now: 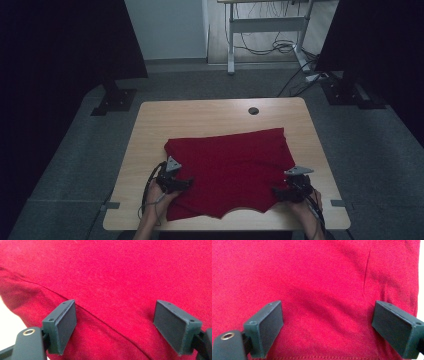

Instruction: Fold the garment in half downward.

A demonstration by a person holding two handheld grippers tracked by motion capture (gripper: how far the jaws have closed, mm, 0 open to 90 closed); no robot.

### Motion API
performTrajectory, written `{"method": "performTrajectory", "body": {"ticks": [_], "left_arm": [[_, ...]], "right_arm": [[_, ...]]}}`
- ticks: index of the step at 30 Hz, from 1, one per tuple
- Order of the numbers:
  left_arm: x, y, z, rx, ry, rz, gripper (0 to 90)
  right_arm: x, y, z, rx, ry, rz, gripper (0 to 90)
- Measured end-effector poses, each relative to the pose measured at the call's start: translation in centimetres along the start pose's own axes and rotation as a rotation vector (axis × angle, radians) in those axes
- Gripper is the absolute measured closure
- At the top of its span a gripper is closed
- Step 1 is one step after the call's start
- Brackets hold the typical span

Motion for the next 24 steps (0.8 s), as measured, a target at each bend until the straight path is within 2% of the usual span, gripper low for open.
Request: {"method": "performTrajectory", "body": {"ticks": [1, 3, 4, 5, 6, 7, 8, 9, 12, 13, 14, 15, 16, 17, 18, 19, 20, 23, 24], "left_arm": [[-0.2, 0.0, 0.5, 0.000, 0.002, -0.003, 19.1], [-0.2, 0.0, 0.5, 0.000, 0.002, -0.003, 19.2], [-0.6, 0.1, 1.3, 0.023, -0.018, -0.058, 19.2], [-0.6, 0.1, 1.3, 0.023, -0.018, -0.058, 23.0], [-0.6, 0.1, 1.3, 0.023, -0.018, -0.058, 23.0], [-0.9, 1.9, 0.4, -0.005, -0.015, -0.010, 23.0], [-0.9, 1.9, 0.4, -0.005, -0.015, -0.010, 22.4], [-0.8, 2.5, -0.9, -0.013, 0.002, -0.002, 21.1], [-0.8, 2.5, -0.9, -0.013, 0.002, -0.002, 20.9], [0.2, 1.8, -3.4, -0.003, 0.065, -0.039, 20.9], [0.2, 1.8, -3.4, -0.003, 0.065, -0.039, 20.3], [0.2, 1.8, -3.4, -0.003, 0.065, -0.039, 20.3], [1.0, 0.6, -4.3, -0.056, 0.053, -0.031, 20.3], [1.0, 0.6, -4.3, -0.056, 0.053, -0.031, 19.5], [0.9, 0.6, -4.3, -0.030, 0.048, -0.016, 19.5], [0.9, 0.6, -4.3, -0.030, 0.048, -0.016, 20.2], [0.8, 0.5, -4.1, -0.034, 0.053, -0.021, 20.2], [0.7, 0.5, -4.0, -0.038, 0.060, -0.016, 20.3], [0.7, 0.4, -3.4, -0.058, 0.091, 0.012, 20.3]], "right_arm": [[0.5, 0.4, 1.1, 0.003, 0.000, 0.001, 9.9], [0.8, 0.6, 1.5, 0.006, -0.005, 0.009, 9.9], [0.8, 0.6, 1.5, 0.006, -0.005, 0.009, 9.9], [0.8, 0.6, 1.5, 0.006, -0.005, 0.009, 9.9], [1.0, 0.8, 1.9, 0.008, -0.003, 0.037, 9.9], [1.0, 0.8, 1.9, 0.008, -0.003, 0.037, 10.4], [1.0, 0.8, 1.9, 0.008, -0.003, 0.037, 10.4], [-0.5, 1.1, 1.7, 0.003, -0.010, 0.076, 13.0], [-0.7, 1.2, 1.5, 0.004, -0.006, 0.081, 13.1], [-0.7, 1.2, 1.5, 0.004, -0.006, 0.081, 13.1], [-0.7, 1.2, 1.5, 0.004, -0.006, 0.081, 13.1], [-1.4, 1.2, -0.4, 0.016, 0.034, 0.077, 13.1], [-1.4, 1.2, -0.4, 0.016, 0.034, 0.077, 15.3], [-0.7, 0.8, -2.2, 0.024, 0.073, 0.037, 17.1], [-0.7, 0.8, -2.2, 0.024, 0.073, 0.037, 17.1], [-0.7, 0.8, -2.2, 0.024, 0.073, 0.037, 17.1], [0.1, 0.4, -2.6, -0.003, 0.066, -0.001, 15.2], [1.0, 1.0, -1.8, -0.019, 0.069, -0.026, 13.7], [1.0, 1.0, -1.8, -0.019, 0.069, -0.026, 12.3]]}}
Point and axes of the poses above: each handheld gripper's, and its own axes: x roughly forward along the jaws, y roughly out of its top, z roughly to its right, the point moved 10 cm from there along x, roughly forward along the jaws, and after that the axes turned 12 degrees about z, right-handed, at the moved point
